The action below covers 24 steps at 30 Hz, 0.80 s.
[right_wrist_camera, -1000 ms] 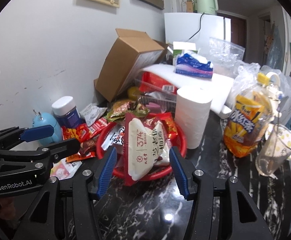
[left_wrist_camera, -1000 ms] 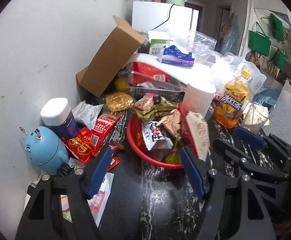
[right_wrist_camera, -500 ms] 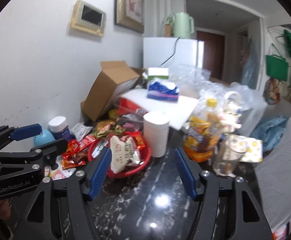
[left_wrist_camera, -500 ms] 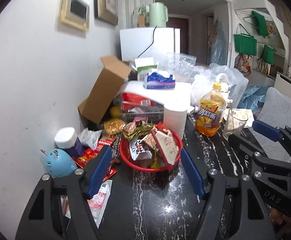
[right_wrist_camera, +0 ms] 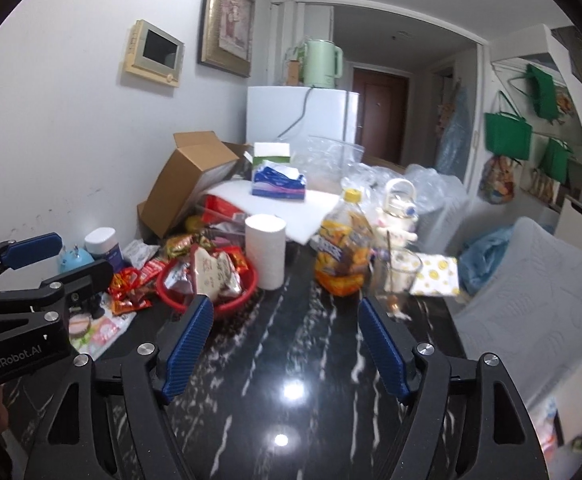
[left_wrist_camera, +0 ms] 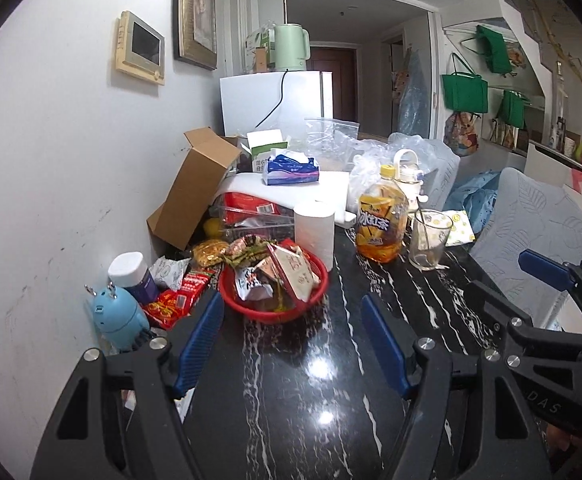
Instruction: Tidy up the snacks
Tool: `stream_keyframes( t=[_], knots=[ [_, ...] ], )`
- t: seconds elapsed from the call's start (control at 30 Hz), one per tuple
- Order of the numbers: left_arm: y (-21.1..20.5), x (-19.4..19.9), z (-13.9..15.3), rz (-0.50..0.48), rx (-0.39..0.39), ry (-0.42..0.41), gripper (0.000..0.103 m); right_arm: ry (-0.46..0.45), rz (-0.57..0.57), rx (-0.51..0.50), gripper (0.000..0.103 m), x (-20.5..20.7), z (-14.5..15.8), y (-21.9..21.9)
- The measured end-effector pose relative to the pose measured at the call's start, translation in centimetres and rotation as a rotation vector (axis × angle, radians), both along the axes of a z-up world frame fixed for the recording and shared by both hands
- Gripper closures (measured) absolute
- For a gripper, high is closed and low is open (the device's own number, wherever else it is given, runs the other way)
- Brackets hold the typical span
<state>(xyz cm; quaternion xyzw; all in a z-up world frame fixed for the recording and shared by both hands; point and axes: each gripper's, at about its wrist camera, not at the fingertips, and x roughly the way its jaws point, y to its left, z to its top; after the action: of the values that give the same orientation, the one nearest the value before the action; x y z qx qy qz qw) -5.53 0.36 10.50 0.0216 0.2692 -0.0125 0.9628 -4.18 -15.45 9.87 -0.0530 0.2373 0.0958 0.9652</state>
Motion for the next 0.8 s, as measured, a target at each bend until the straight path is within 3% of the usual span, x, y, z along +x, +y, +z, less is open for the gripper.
stream_keyframes(
  t=[0.37, 0.8],
  knots=[
    [0.0, -1.0, -2.6, -0.013, -0.035, 0.058, 0.033, 0.075, -0.017, 0.010, 0.027, -1.8, -2.7, -0.5],
    [0.7, -0.1, -3.1, -0.006, -0.050, 0.077, 0.033, 0.083, 0.012, -0.001, 0.027, -1.3, -3.1, 0.4]
  ],
)
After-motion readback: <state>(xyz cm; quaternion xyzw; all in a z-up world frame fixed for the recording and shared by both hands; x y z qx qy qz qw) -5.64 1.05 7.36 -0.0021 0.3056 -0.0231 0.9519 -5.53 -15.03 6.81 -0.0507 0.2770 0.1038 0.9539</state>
